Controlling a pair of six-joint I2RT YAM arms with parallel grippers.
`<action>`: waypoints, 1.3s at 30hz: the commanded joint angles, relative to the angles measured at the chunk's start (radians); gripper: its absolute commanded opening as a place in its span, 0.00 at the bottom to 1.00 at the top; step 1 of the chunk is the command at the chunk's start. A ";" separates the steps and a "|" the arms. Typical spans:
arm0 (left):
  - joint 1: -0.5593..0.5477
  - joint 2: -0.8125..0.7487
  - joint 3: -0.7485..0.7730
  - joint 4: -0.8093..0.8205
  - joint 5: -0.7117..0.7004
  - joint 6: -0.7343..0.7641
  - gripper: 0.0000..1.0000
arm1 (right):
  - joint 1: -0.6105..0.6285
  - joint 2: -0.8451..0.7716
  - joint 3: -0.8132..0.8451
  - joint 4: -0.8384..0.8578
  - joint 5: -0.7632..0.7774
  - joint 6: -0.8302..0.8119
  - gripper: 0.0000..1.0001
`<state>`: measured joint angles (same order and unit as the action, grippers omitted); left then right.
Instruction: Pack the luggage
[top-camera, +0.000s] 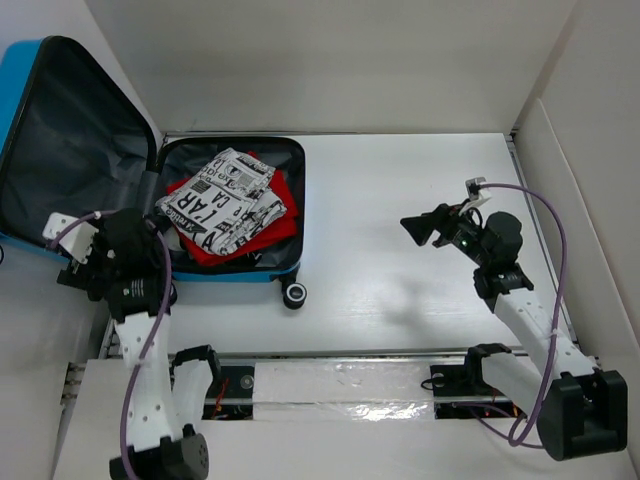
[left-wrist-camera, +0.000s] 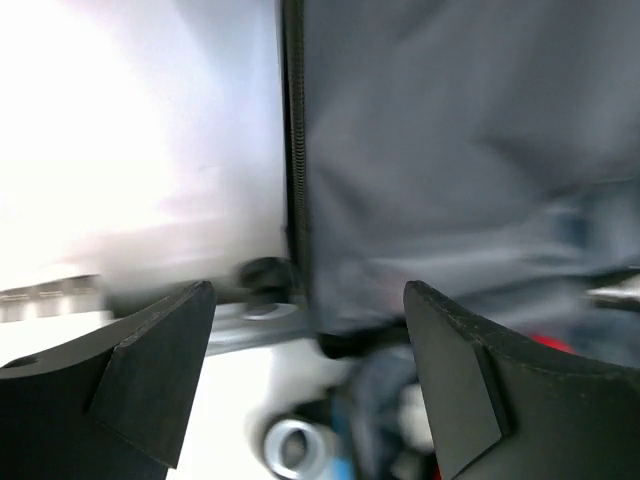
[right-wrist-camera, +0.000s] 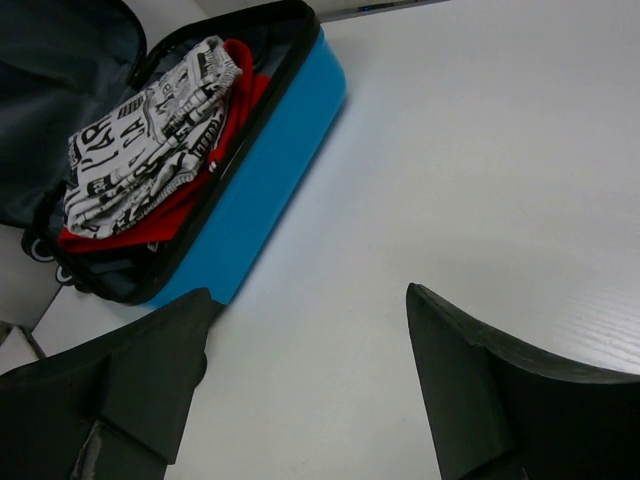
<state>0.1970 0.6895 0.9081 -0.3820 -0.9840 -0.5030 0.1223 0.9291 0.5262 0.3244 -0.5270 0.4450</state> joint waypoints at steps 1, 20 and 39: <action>0.067 0.129 0.015 -0.006 -0.102 0.064 0.73 | 0.020 0.016 0.058 0.013 0.021 -0.041 0.86; 0.203 0.410 0.201 0.127 -0.015 0.231 0.20 | 0.099 0.062 0.103 -0.039 0.071 -0.098 0.83; -0.830 0.176 -0.131 0.182 -0.193 0.551 0.19 | 0.108 0.189 0.116 -0.024 0.097 -0.100 0.83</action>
<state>-0.5915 0.8757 0.6983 0.0952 -1.4017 0.2970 0.2234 1.1206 0.5930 0.2699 -0.4400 0.3614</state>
